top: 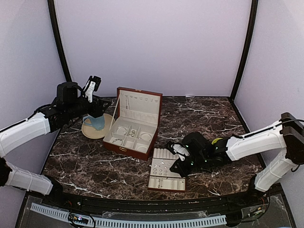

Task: Organize the mixed jewelry
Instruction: Insert the earring into the earring holder.

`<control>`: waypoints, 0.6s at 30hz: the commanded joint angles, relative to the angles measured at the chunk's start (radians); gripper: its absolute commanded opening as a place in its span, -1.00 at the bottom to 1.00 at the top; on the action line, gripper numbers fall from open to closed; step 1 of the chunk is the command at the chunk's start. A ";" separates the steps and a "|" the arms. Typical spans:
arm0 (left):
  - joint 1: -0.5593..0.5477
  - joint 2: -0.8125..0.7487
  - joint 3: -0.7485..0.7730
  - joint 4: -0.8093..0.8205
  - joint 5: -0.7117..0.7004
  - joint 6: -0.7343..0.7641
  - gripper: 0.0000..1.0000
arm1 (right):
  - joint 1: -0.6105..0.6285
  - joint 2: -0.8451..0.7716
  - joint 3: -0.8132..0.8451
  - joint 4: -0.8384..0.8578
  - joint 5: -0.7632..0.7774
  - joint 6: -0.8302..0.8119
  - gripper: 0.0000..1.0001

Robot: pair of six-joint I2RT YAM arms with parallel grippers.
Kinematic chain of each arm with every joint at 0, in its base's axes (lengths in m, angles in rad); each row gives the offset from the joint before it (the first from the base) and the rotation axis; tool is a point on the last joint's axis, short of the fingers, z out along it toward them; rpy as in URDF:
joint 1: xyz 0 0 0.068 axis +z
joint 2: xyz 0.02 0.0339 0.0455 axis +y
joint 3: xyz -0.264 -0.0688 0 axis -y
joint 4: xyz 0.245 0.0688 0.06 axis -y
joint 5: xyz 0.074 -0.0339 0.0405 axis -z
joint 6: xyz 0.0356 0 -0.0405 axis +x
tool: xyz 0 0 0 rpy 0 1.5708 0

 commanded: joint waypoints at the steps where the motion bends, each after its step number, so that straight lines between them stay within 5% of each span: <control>1: 0.002 -0.009 -0.008 0.008 0.004 0.012 0.11 | 0.010 0.023 0.025 0.001 0.037 -0.016 -0.95; 18: 0.002 -0.008 -0.009 0.009 -0.002 0.013 0.11 | 0.010 0.008 0.031 -0.057 0.044 -0.041 -0.95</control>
